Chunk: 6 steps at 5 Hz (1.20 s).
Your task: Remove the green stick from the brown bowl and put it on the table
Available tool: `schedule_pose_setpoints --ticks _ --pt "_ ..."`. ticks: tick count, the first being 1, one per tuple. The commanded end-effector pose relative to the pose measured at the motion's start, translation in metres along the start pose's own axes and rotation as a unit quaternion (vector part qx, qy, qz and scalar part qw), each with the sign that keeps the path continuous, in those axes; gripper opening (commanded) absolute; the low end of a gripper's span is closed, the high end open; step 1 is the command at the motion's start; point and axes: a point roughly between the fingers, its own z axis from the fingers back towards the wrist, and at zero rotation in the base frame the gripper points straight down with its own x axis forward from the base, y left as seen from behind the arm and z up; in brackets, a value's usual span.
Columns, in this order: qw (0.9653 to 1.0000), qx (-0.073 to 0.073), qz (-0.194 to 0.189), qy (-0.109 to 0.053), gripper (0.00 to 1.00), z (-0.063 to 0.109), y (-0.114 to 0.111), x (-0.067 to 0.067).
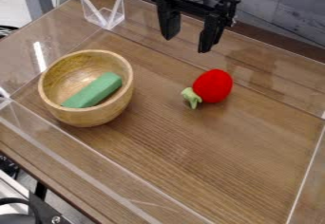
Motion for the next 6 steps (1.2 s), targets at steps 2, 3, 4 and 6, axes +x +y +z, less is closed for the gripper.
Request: schedule_pose_setpoints --ticks 2,3,4,6 --pt "0.9997 0.007 -0.018 0.015 1.0 -0.029 0.026 -0.016" --pt "0.9999 0.013 0.012 0.0 1.0 -0.034 0.057 -0.04" --pt "0.9989 0.018 0.04 -0.012 1.0 -0.041 0.086 -0.059" --pt "0.9952 0.021 0.09 -0.032 1.0 -0.045 0.114 -0.061"
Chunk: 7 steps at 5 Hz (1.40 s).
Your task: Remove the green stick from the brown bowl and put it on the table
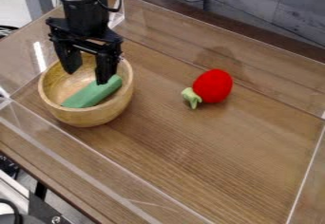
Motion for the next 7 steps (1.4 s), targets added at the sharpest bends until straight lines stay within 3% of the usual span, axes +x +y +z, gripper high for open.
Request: schedule_pose_setpoints --ticks 1,2,3,4,6,7 --pt "0.9993 0.006 0.036 -0.013 1.0 -0.006 -0.004 0.005" --pt "0.9979 0.008 0.063 -0.014 1.0 -0.022 -0.012 0.008" --pt "0.9983 0.01 0.055 -0.017 1.0 -0.029 0.004 0.011" --pt "0.9986 0.008 0.049 -0.019 1.0 -0.033 0.02 0.013" --pt "0.9983 0.004 0.054 -0.022 1.0 -0.029 0.014 0.02" --pt "0.9965 0.004 0.081 -0.021 1.0 -0.035 0.027 0.022"
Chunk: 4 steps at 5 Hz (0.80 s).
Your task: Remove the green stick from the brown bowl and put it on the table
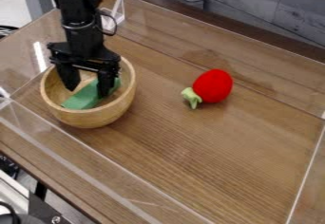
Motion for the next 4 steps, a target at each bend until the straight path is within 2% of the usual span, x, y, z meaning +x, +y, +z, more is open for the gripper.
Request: schedule_pose_setpoints --ticks 1,2,3,4 --pt "0.9992 0.005 0.034 -0.022 1.0 0.006 0.016 0.012" --pt "0.9981 0.003 0.058 -0.021 1.0 0.002 0.024 0.014" --pt "0.9977 0.001 0.065 -0.021 0.0 0.004 0.023 0.006" --pt "0.9972 -0.002 0.072 -0.022 0.0 0.007 0.024 -0.002"
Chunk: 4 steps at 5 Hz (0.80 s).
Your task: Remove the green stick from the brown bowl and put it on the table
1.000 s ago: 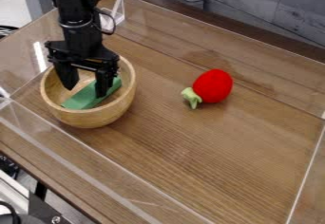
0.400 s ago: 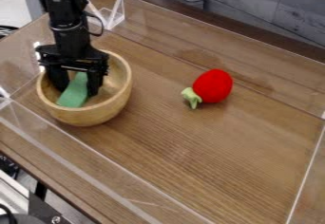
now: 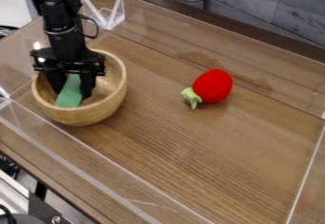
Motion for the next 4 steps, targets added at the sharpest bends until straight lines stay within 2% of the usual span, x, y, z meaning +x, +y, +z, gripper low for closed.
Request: schedule_pose_setpoints --ticks 1,2,3,4 --pt "0.9997 -0.002 0.007 -0.025 0.0 0.025 0.003 0.006" --pt "0.9996 -0.006 0.007 -0.026 0.0 0.035 0.0 0.008" --pt "0.9994 -0.009 -0.02 -0.026 0.0 0.037 -0.002 0.006" --pt "0.9994 -0.016 -0.005 -0.031 0.0 0.049 -0.012 0.0"
